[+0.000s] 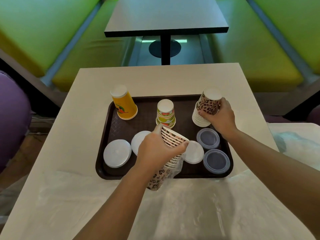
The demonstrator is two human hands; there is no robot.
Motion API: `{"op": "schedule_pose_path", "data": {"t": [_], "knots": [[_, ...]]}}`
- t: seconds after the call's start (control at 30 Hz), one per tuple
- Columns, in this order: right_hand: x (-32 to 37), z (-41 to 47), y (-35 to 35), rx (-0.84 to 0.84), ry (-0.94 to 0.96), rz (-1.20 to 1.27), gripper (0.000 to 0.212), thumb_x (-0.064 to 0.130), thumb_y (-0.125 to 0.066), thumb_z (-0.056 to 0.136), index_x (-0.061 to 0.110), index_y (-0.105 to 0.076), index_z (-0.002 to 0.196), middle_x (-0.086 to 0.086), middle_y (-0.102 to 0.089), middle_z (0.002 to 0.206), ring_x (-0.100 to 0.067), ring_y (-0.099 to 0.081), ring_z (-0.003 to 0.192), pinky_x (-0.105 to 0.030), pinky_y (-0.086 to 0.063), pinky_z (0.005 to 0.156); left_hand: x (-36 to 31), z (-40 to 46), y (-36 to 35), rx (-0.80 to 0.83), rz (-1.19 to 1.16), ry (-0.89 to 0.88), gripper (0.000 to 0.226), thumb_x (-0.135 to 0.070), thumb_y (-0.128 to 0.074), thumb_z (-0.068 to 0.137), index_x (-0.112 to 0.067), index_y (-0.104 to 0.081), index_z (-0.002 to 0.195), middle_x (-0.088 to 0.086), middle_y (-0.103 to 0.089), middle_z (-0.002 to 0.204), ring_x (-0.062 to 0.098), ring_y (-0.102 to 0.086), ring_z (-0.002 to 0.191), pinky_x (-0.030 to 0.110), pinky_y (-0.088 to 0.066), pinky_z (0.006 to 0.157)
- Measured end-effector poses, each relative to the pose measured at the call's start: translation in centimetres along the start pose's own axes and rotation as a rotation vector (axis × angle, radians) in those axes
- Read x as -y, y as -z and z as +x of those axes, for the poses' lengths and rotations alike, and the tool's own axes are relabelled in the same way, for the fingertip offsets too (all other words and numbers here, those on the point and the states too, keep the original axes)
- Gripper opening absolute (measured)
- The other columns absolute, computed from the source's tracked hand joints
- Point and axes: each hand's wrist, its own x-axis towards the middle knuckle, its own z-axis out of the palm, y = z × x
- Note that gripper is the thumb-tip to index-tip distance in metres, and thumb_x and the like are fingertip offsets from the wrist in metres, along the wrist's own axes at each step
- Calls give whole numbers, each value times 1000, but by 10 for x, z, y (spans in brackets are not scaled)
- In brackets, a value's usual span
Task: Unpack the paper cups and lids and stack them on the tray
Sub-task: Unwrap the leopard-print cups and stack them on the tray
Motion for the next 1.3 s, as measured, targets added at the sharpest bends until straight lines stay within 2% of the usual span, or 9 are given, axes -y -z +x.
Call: {"op": "schedule_pose_path", "data": {"t": [0.23, 0.3, 0.37, 0.43, 0.57, 0.73, 0.93, 1.13, 1.3], "knots": [[4, -10, -4, -47, -61, 47, 91, 34, -81, 70, 12, -30, 142, -11, -38, 141, -27, -37, 131, -41, -36, 107, 1, -1, -1, -38, 15, 20, 71, -54, -73, 71, -22, -45, 128, -16, -51, 99, 2, -50, 92, 7, -38, 60], [16, -28, 5, -139, 46, 36, 97, 43, -77, 72, 15, -21, 146, -12, -29, 146, -26, -29, 135, -40, -31, 111, 1, -2, -1, -47, 20, 20, 74, -55, -73, 70, -22, -44, 129, -15, -50, 101, 2, -49, 94, 7, -38, 60], [33, -52, 15, -145, 277, 100, 86, 50, -68, 77, 19, -23, 144, -8, -30, 144, -23, -34, 133, -33, -33, 109, 1, -4, 0, -50, 27, 20, 74, -55, -73, 69, -21, -44, 129, -15, -50, 101, 3, -49, 94, 7, -37, 60], [50, -77, 22, 68, 380, 217, 71, 51, -59, 80, 28, -28, 139, -2, -35, 141, -13, -41, 128, -25, -37, 104, 0, -7, 0, -37, 11, 19, 69, -54, -75, 69, -22, -46, 124, -17, -51, 95, 2, -51, 88, 8, -38, 59], [68, -107, 26, 578, 263, 134, 72, 58, -57, 76, 43, -22, 138, 10, -35, 145, 0, -38, 128, -10, -32, 94, -3, -13, -3, 15, -22, -14, 56, -47, -75, 71, -24, -47, 112, -12, -60, 92, 2, -58, 83, 10, -44, 58], [69, -119, 33, 710, 95, 187, 83, 58, -54, 73, 35, -21, 145, 7, -49, 133, -3, -53, 115, -17, -48, 87, -7, -19, -8, 60, 1, -75, 71, -48, -79, 64, -24, -45, 121, -8, -62, 101, 9, -61, 92, 24, -55, 76], [72, -133, 38, 639, 85, 200, 58, 42, -55, 87, 37, -29, 139, 21, -55, 106, 1, -58, 99, -12, -50, 71, -9, -28, -9, 47, 37, -111, 72, -51, -78, 64, -21, -45, 121, -7, -61, 101, 9, -60, 90, 23, -55, 74], [71, -136, 36, 468, 92, 369, 48, 21, -55, 93, 28, -37, 137, 2, -61, 109, -12, -61, 100, -20, -51, 78, -14, -33, -8, 26, -28, -102, 63, -51, -77, 65, -24, -49, 116, -10, -65, 96, 4, -62, 88, 29, -56, 78], [72, -129, 42, 562, 126, 392, 54, 24, -52, 95, 36, -28, 142, 16, -59, 115, 3, -58, 107, -15, -49, 84, -11, -36, -4, 38, -49, -137, 56, -50, -76, 68, -30, -52, 114, -13, -65, 96, 1, -62, 88, 28, -56, 78]]}}
